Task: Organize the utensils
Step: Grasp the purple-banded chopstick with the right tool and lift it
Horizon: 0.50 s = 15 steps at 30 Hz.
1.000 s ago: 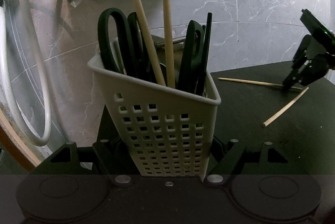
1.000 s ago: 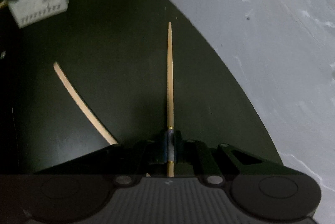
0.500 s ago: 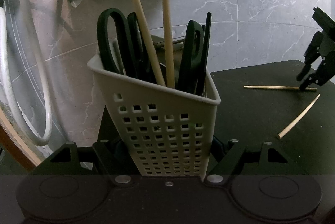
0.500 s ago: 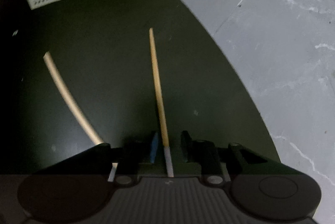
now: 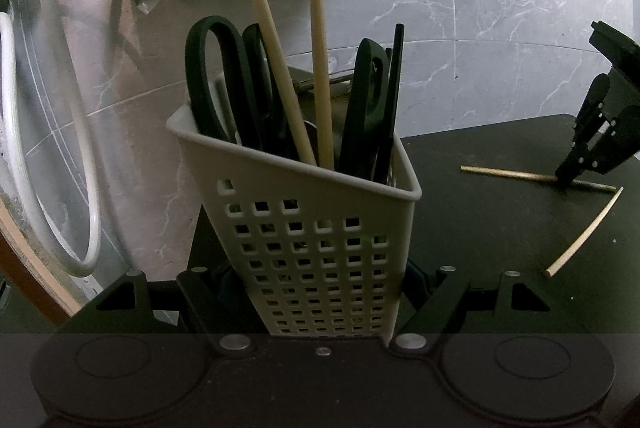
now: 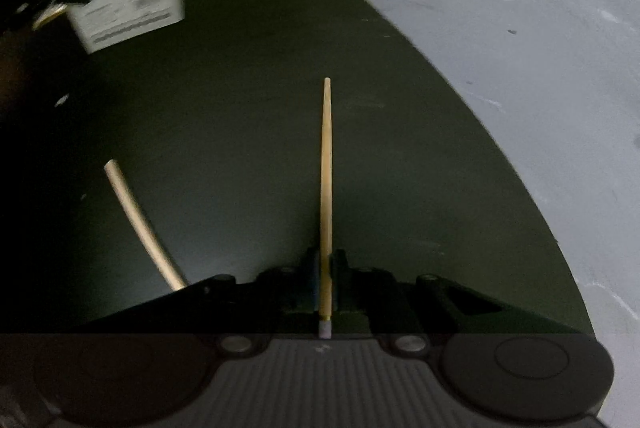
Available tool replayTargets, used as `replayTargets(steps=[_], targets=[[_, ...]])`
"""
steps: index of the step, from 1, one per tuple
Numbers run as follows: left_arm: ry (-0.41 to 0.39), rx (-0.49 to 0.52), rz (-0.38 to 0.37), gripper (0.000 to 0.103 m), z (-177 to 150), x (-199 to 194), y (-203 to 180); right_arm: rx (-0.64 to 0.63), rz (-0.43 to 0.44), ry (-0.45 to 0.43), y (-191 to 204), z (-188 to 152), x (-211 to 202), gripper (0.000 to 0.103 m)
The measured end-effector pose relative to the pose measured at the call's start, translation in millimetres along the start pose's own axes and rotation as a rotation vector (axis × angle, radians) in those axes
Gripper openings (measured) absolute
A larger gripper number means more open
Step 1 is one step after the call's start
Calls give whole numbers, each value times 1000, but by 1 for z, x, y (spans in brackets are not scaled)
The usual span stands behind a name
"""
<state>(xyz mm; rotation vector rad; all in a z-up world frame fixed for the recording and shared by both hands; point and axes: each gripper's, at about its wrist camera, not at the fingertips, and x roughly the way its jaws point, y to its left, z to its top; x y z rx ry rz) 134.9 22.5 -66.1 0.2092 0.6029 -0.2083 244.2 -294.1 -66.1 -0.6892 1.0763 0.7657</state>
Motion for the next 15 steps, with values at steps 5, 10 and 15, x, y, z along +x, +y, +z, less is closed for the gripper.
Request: replayTargets(steps=[5,10,15], targets=[[-1,0,0,79,0,0,0,-146,29,40,22,-8,-11,7],[0,0,0,79,0,0,0,-53,73,65,16,-10,-17,33],[0,0,0,79,0,0,0,168,183,12,-7,-15,-22,66]])
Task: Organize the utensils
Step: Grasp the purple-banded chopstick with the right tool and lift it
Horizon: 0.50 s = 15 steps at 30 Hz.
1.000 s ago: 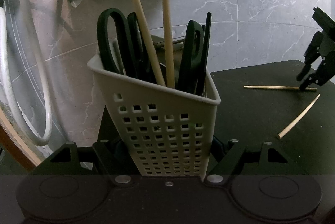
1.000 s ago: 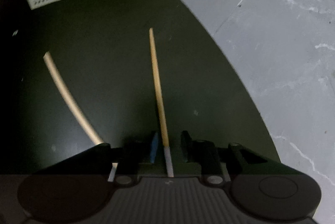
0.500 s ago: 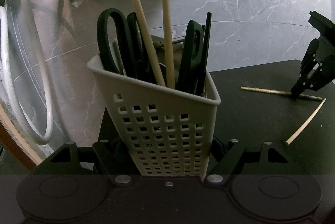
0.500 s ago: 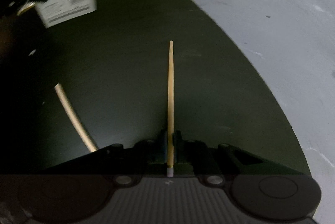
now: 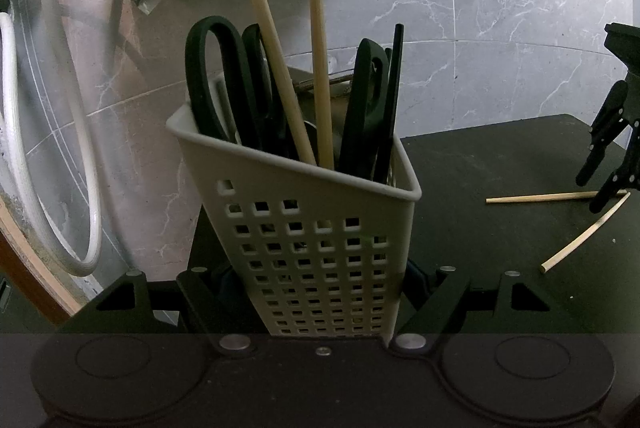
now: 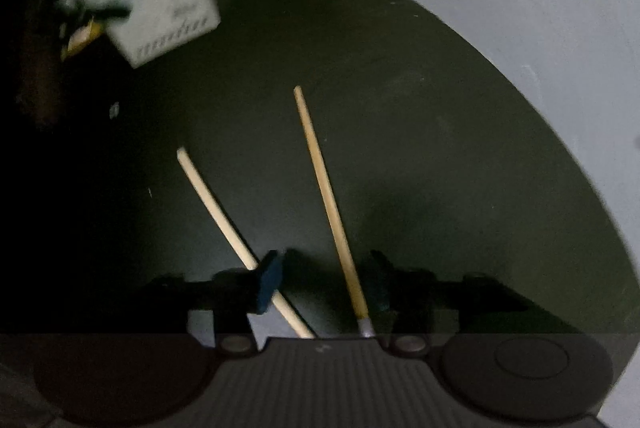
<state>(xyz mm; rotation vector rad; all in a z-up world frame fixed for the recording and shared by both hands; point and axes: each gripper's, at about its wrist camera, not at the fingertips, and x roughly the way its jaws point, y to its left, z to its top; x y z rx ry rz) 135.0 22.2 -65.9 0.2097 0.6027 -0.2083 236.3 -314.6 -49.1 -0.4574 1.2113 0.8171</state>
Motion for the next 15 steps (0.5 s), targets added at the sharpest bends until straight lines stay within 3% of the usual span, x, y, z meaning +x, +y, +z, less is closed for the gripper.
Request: replayTargets(steps=[3,6,15], targets=[[0,0,0,79,0,0,0,74,53,-27,-11,1,0,80],[0,0,0,79,0,0,0,22,40,-8,-3,2,4,88],[0,0,0,79,0,0,0,-111,-21,76,29,5,28,90]])
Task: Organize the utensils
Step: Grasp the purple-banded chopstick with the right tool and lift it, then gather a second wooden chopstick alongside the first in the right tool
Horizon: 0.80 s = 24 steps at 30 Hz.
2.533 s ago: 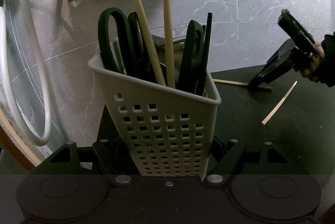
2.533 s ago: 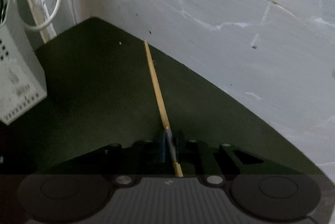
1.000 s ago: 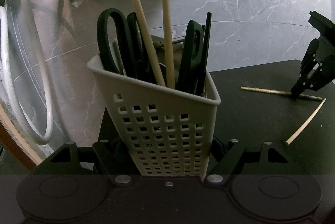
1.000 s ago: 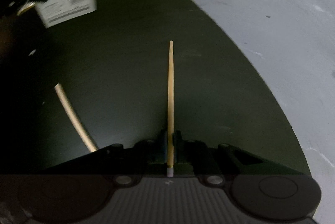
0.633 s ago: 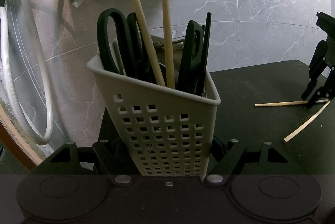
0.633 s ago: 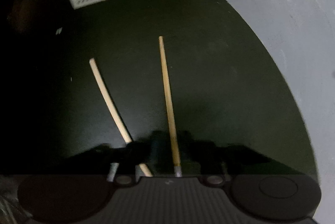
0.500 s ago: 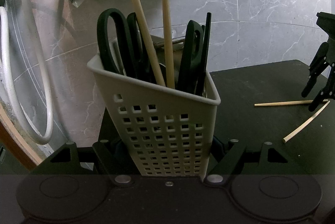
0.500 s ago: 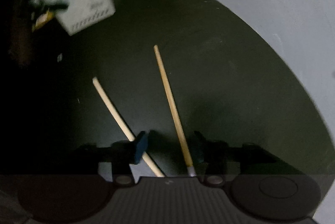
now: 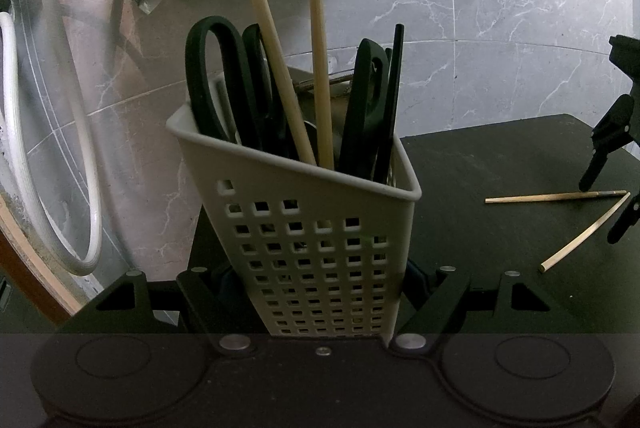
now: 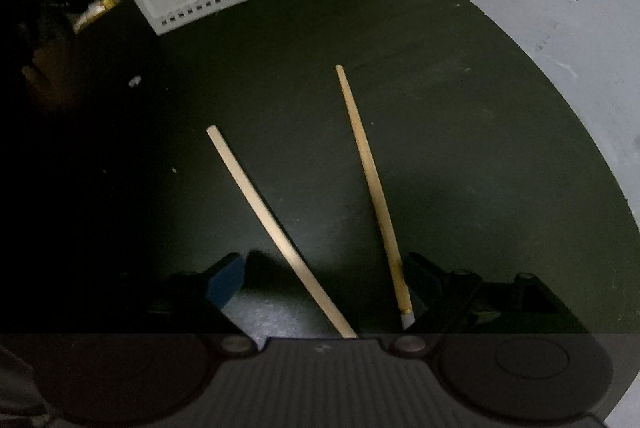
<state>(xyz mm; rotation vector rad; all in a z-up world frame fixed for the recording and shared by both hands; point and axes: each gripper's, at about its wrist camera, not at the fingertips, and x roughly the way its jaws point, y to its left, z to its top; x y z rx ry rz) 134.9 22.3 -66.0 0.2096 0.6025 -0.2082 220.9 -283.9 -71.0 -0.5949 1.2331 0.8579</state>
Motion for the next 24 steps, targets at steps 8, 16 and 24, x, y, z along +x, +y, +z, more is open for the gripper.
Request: replayTargets(steps=[8,16,24], targets=[[-1,0,0,79,0,0,0,3,-37,-18,2,7,8,87],[-1,-1,0,79,0,0,0,13,-42,-63,1,10,1,57],[-1,0,0,79,0,0,0,70,-62,-78,-7,7,-4,24]])
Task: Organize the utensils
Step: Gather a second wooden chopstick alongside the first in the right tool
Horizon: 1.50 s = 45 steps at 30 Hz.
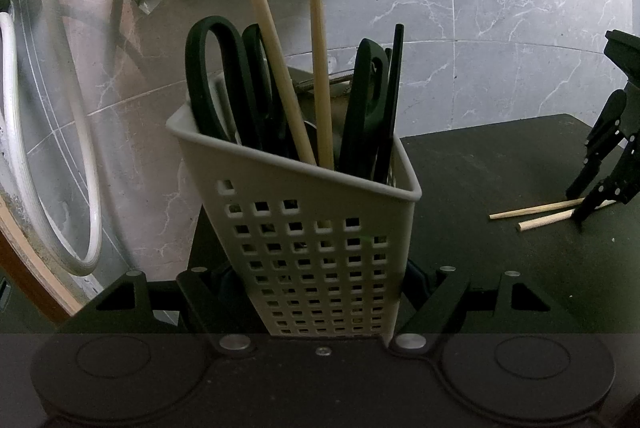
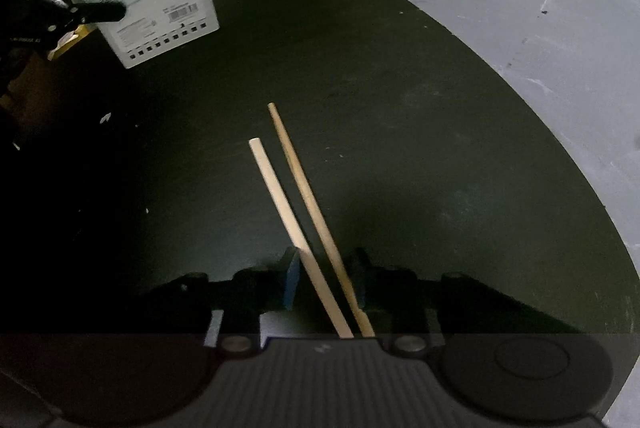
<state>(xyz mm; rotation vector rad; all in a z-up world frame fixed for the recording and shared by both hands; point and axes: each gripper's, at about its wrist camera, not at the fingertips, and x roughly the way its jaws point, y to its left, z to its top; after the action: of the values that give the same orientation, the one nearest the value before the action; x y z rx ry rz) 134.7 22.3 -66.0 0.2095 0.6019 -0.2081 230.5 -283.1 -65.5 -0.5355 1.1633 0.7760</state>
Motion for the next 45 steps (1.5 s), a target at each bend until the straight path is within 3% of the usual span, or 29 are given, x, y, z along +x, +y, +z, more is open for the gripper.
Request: replayTargets(steps=[11,24,45], targets=[[-1,0,0,79,0,0,0,34,-17,-7,4,6,3,21],[-2,-1,-1,79,0,0,0,-33,-16,75,5,14,9,30],[-2,0,-1,79,0,0,0,-13,3,92,0,13,13,31]])
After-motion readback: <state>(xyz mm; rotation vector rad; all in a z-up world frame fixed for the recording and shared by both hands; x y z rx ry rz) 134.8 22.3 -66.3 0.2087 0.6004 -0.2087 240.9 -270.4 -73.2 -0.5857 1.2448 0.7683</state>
